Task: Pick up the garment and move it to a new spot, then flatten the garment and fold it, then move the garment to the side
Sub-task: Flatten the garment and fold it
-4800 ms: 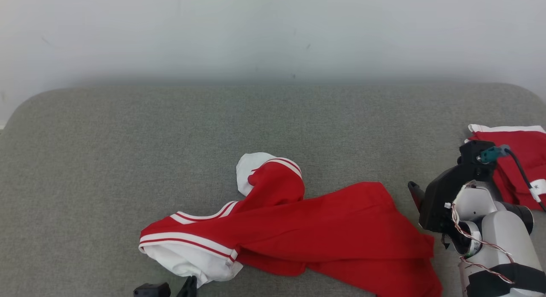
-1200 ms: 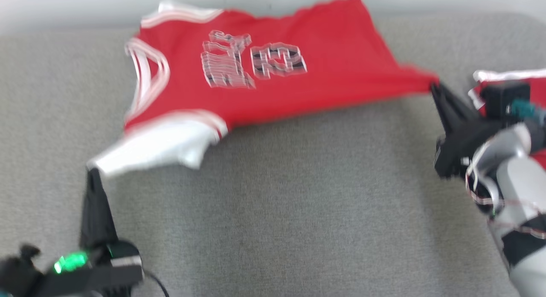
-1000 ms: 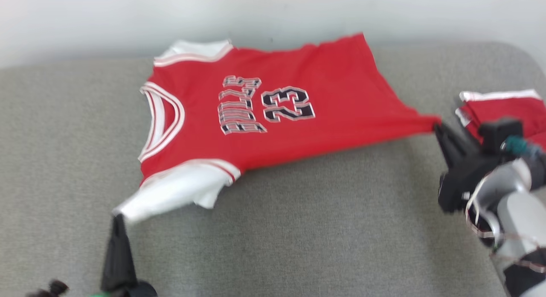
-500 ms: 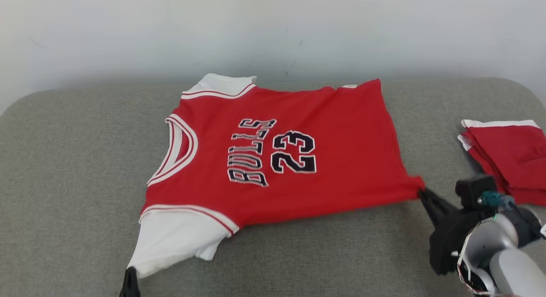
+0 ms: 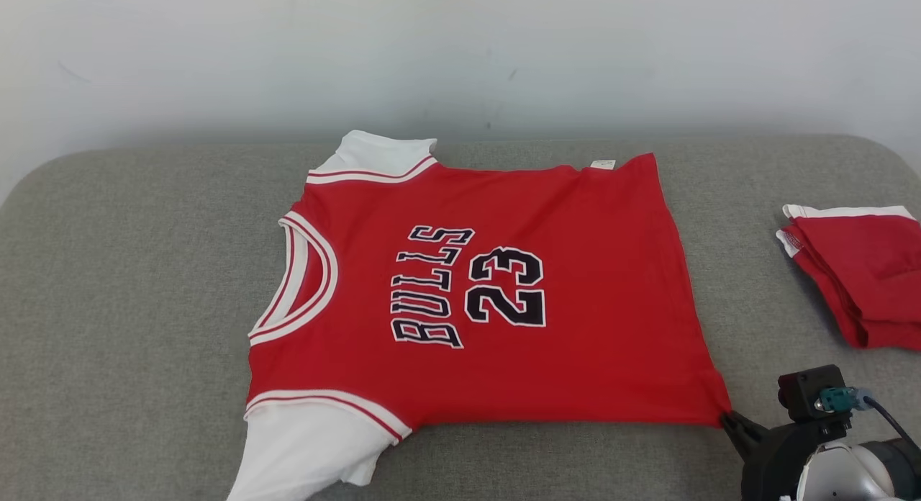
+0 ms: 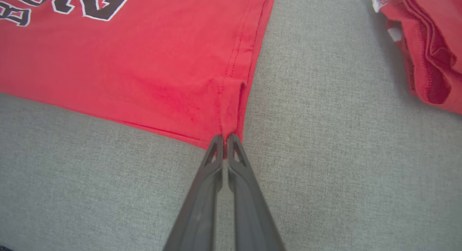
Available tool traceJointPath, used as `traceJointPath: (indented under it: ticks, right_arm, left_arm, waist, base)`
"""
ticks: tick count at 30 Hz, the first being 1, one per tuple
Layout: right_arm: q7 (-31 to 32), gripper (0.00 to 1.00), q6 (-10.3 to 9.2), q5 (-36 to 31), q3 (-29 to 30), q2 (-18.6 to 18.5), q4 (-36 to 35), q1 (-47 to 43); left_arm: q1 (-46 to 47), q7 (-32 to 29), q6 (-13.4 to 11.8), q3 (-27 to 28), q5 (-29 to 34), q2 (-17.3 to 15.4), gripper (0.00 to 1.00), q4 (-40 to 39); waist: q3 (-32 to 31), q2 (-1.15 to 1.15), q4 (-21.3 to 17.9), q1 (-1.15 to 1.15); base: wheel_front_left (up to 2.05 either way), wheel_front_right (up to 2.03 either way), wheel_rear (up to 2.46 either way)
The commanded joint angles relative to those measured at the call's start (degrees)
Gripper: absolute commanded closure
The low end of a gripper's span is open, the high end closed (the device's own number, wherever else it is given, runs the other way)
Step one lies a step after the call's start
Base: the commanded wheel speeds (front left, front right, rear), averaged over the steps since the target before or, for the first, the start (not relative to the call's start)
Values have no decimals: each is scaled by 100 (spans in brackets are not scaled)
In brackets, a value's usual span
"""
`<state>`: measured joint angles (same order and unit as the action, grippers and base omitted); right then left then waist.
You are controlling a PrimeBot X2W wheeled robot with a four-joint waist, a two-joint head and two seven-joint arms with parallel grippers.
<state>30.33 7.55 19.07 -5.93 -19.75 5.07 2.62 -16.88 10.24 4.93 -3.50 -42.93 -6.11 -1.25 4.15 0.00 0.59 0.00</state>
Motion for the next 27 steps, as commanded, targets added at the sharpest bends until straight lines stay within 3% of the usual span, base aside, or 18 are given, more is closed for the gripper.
traceJointPath:
  ticks: [1,17,27]
  right_arm:
    - [97,100,-15,-18,40,7,-108,-157]
    - [768,100,-15,-10,330,216,-800,-780]
    - [1079,100,-15,41,594,366,-1075,-1143]
  left_arm:
    - [-164,-141,-21,-23,-78,-85,100,-85]
    - [-828,-1579,-333,-245,-391,-590,100,-465]
    - [-1129,-2277,-507,51,-939,-924,100,-1095]
  waist:
    - [-5,0,-13,0]
    - [38,0,22,0]
    - [118,0,69,0]
  base:
    - [0,0,0]
    - [0,0,0]
    - [0,0,0]
